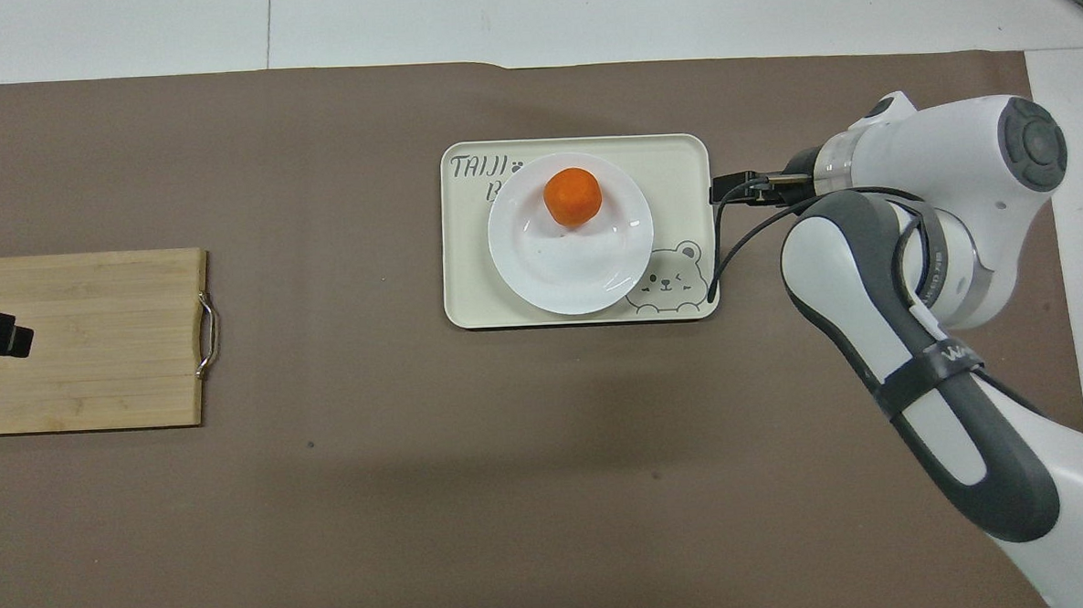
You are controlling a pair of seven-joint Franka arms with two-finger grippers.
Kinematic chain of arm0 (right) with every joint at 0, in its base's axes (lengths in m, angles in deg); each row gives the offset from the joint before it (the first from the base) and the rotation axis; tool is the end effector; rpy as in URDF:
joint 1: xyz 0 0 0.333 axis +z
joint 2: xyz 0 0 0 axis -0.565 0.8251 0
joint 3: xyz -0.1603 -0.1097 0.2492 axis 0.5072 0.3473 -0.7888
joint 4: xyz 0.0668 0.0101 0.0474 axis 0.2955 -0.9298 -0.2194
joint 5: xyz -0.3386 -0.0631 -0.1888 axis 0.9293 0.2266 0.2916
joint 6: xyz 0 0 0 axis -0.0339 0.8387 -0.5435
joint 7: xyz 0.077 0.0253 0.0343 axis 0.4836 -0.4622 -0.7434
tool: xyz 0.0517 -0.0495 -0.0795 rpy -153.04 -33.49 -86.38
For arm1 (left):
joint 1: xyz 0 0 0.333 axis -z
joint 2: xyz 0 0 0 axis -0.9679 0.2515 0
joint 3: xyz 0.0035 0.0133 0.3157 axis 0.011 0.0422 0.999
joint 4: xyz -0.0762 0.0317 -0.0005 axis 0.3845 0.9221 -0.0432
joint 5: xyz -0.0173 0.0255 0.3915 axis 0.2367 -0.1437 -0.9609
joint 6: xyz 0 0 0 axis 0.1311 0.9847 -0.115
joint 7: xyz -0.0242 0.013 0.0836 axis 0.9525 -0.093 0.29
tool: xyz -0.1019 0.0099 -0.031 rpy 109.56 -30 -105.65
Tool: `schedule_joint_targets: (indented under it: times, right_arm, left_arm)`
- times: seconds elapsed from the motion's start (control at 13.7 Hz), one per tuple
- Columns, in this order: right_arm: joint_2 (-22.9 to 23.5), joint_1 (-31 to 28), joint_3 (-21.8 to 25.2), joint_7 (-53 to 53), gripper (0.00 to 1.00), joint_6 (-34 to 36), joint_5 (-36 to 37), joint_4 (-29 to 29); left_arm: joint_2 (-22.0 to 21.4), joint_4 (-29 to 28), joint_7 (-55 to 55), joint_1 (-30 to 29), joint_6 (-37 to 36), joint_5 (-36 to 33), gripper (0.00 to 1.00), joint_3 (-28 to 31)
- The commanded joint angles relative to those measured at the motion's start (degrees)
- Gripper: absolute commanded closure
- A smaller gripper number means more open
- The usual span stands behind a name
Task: Place orange and plate with both arms
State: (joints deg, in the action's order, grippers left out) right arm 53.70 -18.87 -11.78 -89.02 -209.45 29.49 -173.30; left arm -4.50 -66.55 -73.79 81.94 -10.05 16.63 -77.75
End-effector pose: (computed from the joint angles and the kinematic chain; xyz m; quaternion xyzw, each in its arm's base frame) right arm 0.6417 0.0901 0.4202 -0.9899 0.0231 -0.0749 0.1184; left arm 0.5184 -0.0224 0.6884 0.9952 -0.0951 -0.0206 0.0116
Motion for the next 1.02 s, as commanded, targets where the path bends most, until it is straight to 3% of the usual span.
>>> schedule_joint_targets:
  times: [0.0, 0.37, 0.95]
  right_arm:
    - [-5.56, -0.67, 0.01, 3.68, 0.00, 9.43, 4.50, -1.14]
    - [-10.75, -3.30, -0.08, 3.68, 0.00, 22.19, 10.04, -1.92]
    - [-16.37, -9.72, -0.08, 2.89, 0.00, 32.84, 15.93, -2.54]
  left_arm:
    - [-0.20, 0.61, 0.48, -0.27, -0.68, -0.28, 0.00, -0.15]
    - [-0.20, 0.61, 0.39, -0.27, -0.68, -0.28, 0.00, -0.15]
    - [-0.20, 0.61, 0.47, -0.27, -0.76, -0.28, 0.00, -0.15]
